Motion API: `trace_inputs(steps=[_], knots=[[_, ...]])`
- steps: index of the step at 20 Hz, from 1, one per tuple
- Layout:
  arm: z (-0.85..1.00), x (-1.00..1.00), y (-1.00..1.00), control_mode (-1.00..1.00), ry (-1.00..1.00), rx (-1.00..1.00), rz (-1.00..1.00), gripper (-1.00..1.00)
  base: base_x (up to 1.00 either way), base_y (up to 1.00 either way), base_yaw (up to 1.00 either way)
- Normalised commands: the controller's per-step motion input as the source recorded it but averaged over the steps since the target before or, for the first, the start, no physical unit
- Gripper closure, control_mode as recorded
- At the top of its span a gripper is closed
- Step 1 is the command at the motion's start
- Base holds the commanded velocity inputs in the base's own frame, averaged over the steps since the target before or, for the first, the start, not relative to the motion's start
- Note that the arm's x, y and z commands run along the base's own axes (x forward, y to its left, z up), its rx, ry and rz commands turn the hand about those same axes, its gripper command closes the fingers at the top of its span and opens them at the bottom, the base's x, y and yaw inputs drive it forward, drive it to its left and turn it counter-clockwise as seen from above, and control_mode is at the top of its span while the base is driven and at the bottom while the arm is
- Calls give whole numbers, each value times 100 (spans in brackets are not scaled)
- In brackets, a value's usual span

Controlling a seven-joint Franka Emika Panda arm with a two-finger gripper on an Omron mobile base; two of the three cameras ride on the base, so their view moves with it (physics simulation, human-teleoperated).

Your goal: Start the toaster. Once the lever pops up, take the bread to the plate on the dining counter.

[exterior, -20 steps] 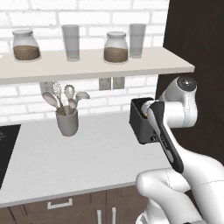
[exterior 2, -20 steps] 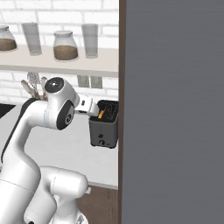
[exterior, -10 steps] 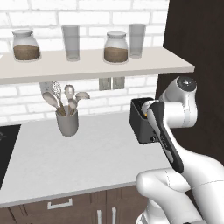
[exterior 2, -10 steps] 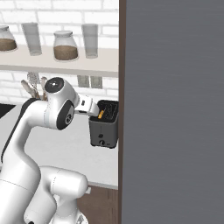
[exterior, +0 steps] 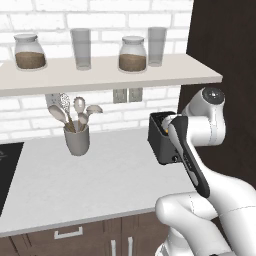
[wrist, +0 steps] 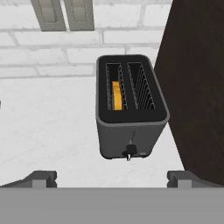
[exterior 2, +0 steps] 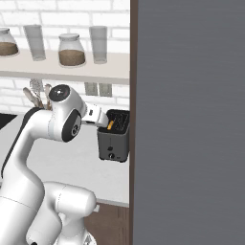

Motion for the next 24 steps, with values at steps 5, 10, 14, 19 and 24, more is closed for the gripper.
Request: trace_inputs(steps=[5, 10, 14, 19, 24], knots=[[0, 0, 0, -100, 0, 0, 0, -100, 0, 0, 0], [0, 0, 0, -100, 0, 0, 0, -100, 0, 0, 0], [0, 0, 0, -100, 0, 0, 0, -100, 0, 0, 0], [0, 0, 0, -100, 0, 0, 0, -100, 0, 0, 0], [0, 0, 0, -100, 0, 0, 0, -100, 0, 0, 0]])
